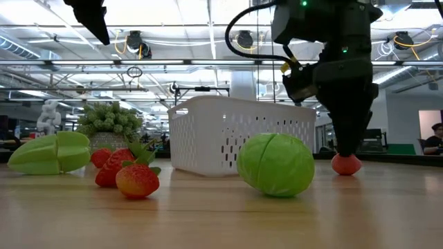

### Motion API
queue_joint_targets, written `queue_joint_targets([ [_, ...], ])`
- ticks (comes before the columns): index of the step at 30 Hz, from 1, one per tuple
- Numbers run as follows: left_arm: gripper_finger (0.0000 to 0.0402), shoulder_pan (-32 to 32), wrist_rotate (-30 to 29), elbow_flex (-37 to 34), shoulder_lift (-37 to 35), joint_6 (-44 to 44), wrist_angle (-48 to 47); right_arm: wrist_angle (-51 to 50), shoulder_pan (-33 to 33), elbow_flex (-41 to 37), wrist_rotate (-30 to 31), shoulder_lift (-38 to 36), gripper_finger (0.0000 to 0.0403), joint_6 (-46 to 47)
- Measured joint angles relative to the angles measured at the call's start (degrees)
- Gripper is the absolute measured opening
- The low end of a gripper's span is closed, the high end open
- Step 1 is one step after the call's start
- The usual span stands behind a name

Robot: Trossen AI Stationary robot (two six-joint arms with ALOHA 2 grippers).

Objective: Pick and placing Produce into tupperware
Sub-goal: Put the top peach into the white bin

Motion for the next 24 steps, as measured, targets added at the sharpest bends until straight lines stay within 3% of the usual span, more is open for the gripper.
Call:
queue_joint_targets([
  [24, 0.0124, 0.0, 0.0, 0.0, 0.0, 0.0, 0.0, 1.9, 0.0, 0.0, 2.0, 0.0, 0.0297, -0.7],
])
